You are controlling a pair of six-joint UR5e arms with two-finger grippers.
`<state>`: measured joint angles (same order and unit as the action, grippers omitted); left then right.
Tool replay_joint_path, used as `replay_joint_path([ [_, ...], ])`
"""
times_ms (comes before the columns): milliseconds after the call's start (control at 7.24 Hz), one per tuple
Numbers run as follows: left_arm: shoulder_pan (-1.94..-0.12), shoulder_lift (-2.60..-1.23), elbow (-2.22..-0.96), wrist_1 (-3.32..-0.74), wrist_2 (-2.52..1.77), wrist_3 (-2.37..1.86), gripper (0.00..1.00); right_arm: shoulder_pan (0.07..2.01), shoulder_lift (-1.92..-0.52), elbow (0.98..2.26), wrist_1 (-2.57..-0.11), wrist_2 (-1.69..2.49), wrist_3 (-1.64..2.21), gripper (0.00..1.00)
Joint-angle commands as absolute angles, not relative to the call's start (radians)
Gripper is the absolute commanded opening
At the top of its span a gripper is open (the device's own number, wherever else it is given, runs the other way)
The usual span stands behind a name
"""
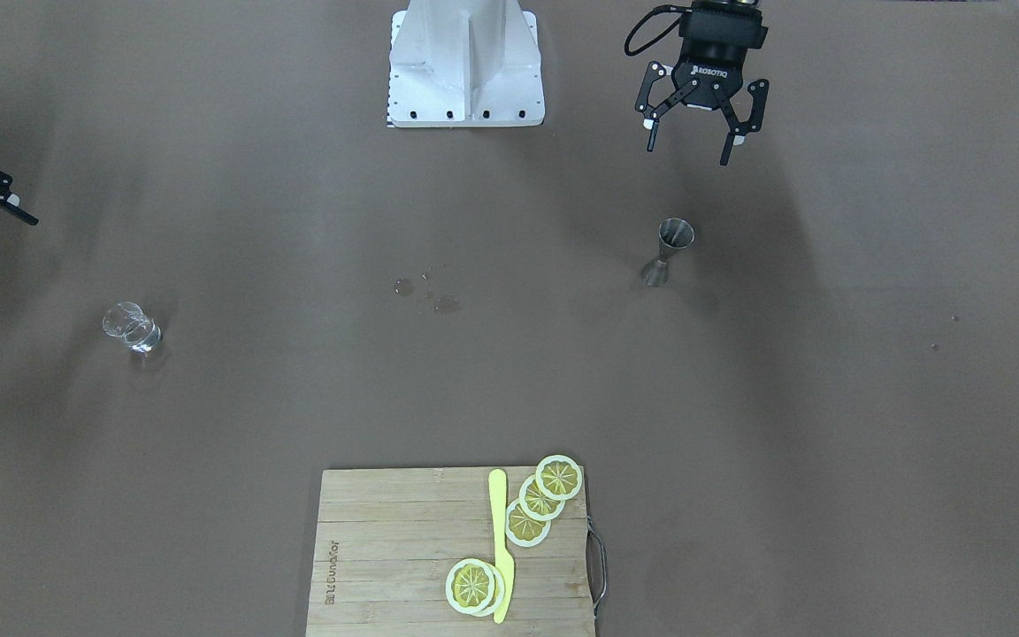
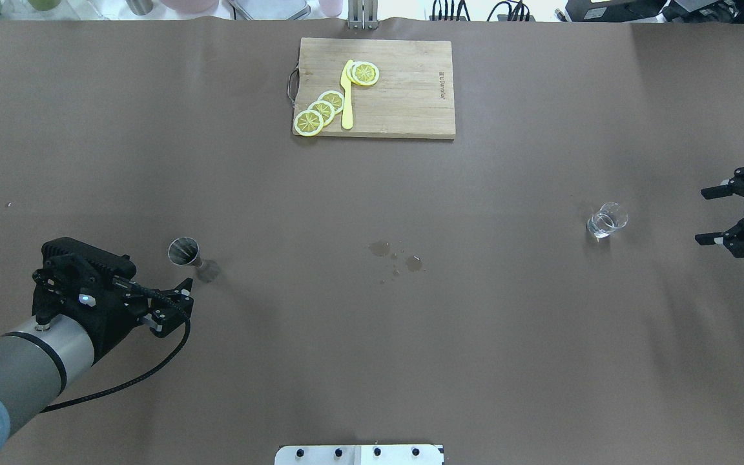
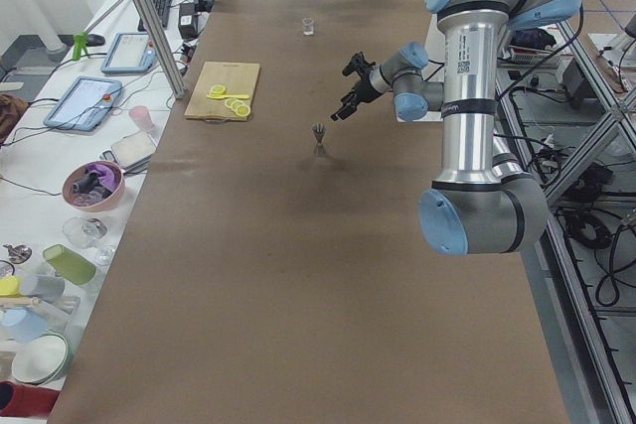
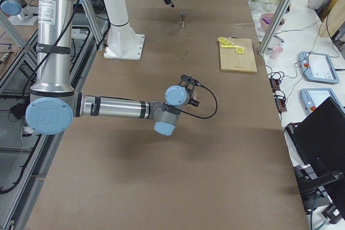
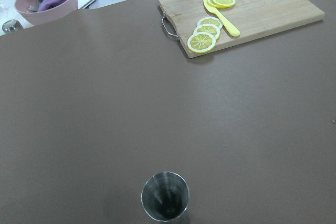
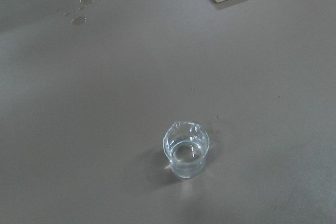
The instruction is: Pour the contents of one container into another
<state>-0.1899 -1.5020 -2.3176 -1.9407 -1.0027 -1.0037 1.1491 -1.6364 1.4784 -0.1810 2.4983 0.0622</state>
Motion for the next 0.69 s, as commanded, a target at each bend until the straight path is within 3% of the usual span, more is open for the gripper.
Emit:
replay_joint_path([
  [0, -0.169, -1.544, -2.292, -1.95, -0.828, -1.012, 0.98, 1.129, -1.559, 1.364, -0.043, 2.502, 0.095, 0.95],
  [552, -0.025, -1.546, -2.206, -1.983, -0.692, -1.437, 0.98, 1.089, -1.451, 1.18, 0.156, 2.479, 0.193, 0.93],
])
